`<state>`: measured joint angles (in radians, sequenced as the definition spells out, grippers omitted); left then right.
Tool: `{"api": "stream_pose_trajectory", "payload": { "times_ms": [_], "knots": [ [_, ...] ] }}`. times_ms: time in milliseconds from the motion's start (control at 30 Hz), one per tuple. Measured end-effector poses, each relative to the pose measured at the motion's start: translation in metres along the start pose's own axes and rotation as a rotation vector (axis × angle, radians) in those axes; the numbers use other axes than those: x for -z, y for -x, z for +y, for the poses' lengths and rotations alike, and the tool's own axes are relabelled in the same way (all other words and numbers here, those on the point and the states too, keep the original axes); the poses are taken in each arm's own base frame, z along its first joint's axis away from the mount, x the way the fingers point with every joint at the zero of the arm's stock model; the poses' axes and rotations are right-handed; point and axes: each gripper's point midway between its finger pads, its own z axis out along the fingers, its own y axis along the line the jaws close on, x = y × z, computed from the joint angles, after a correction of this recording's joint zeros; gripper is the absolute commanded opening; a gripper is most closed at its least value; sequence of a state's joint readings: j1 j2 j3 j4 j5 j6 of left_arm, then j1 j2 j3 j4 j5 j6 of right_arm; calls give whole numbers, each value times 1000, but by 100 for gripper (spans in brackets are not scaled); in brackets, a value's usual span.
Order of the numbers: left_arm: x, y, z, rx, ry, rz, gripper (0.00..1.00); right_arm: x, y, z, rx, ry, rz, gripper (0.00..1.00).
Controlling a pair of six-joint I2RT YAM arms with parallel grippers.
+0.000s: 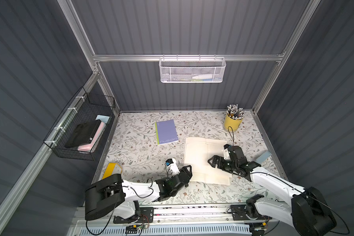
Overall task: Close the notebook
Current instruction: Close the notebook at the center of the board.
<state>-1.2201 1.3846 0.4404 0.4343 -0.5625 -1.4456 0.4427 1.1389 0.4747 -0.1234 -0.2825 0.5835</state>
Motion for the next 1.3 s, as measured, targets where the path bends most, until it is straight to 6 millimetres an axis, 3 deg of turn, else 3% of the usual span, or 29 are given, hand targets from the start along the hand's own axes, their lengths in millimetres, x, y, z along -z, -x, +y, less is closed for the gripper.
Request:
{"api": "stream_pose_trajectory", "payload": {
  "times_ms": [233,867,1167,1300],
  "knots": [
    [-6,-5,9,42,13,-4,51,-5,-13,-11,-16,-22,36,96],
    [-21,-26,28,118,53,9,48,-6,-15,-12,-26,-1,21,96],
    [-18,-21,28,152,53,-52,47,-6,-15,-11,-23,8,19,96],
    [-21,-20,38,173,74,-83,46,-6,-16,-10,-21,16,20,96]
  ]
}}
